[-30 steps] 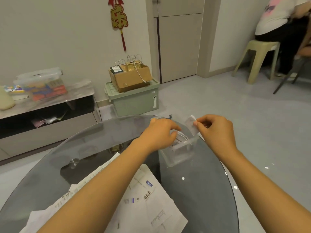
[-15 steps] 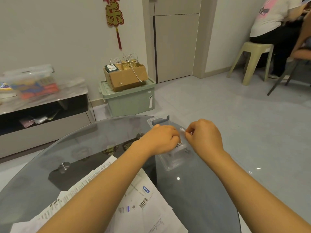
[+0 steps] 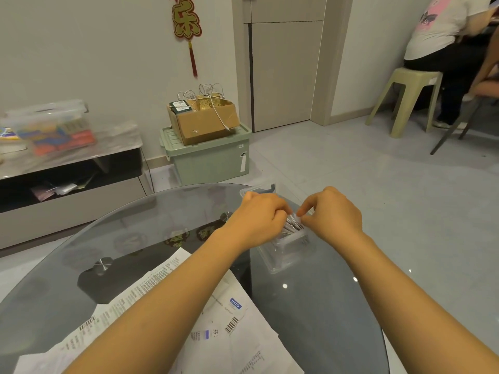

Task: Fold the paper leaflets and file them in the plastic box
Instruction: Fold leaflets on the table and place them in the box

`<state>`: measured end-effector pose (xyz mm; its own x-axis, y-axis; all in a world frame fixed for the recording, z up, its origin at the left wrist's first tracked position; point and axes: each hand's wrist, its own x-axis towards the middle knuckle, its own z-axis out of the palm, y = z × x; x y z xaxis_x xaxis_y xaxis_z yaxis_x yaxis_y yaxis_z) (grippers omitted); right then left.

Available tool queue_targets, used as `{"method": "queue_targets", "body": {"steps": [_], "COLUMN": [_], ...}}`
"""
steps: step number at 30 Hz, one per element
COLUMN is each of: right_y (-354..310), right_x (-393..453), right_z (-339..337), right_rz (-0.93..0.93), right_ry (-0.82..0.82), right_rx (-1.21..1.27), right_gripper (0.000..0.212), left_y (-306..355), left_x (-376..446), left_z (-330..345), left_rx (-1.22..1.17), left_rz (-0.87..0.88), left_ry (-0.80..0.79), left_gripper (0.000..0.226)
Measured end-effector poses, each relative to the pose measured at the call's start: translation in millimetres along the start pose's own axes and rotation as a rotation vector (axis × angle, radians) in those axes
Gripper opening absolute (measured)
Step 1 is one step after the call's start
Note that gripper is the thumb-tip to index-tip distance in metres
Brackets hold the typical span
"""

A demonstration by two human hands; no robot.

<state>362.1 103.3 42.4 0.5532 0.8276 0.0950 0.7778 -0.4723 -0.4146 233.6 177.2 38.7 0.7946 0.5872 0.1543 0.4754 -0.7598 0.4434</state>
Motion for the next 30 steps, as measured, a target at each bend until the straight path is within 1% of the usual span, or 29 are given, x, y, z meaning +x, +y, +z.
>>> {"method": "queue_targets", "body": {"steps": [3,5,7,9,11,13,17,22,26,30], "right_y": [1.3,1.4,-0.1,-1.5,-3.3,-3.1,0.8,4.8,4.7,3.6], "right_x": [3.4,5.7,6.4,5.9,4.3,2.8,3.9,6.4,5.3,5.9], "right_z": [0.6,1.9,2.5,1.4,1.1,0.8,1.1,-3.3,-9.8,-7.7], "right_rz": [0.042,0.036,0.020,0.018,0.027,0.045,0.056,0.040,0.048,0.050], "right_ry": [-0.017,-0.037,-0.039,-0.057,-0.112,-0.138,-0.142,-0.163,-0.255,-0.315], "right_rx": [0.024,0.030,0.064,0.081,0.110,0.151,0.221,0.300,0.274,0.184], "right_gripper": [0.017,0.017,0.010,0.005,0.014,0.020,0.019,0.012,0.027,0.033], "left_y": [-1.6,-3.4,-3.1,-1.1,2.0,5.4,8.7,6.0,4.0,-1.7], "left_x": [0.6,2.2,5.3,10.3,15.2,20.5,25.3,28.5,28.1,28.7], "left_z": [-3.3,-9.0,-17.0,-23.1,-24.5,-22.5,-21.8,-19.8,-13.3,-12.1], "left_rx": [-0.012,-0.069,-0.119,-0.083,0.007,0.062,0.106,0.133,0.089,-0.007], "left_rz": [-0.003,-0.030,-0.057,-0.082,-0.103,-0.102,-0.045,0.041,0.046,-0.001], "left_ry": [0.037,-0.043,-0.164,-0.243,-0.300,-0.330,-0.307,-0.219,-0.179,-0.162], "left_gripper": [0.029,0.021,0.012,0.018,0.023,0.021,0.013,0.017,0.016,0.013]}}
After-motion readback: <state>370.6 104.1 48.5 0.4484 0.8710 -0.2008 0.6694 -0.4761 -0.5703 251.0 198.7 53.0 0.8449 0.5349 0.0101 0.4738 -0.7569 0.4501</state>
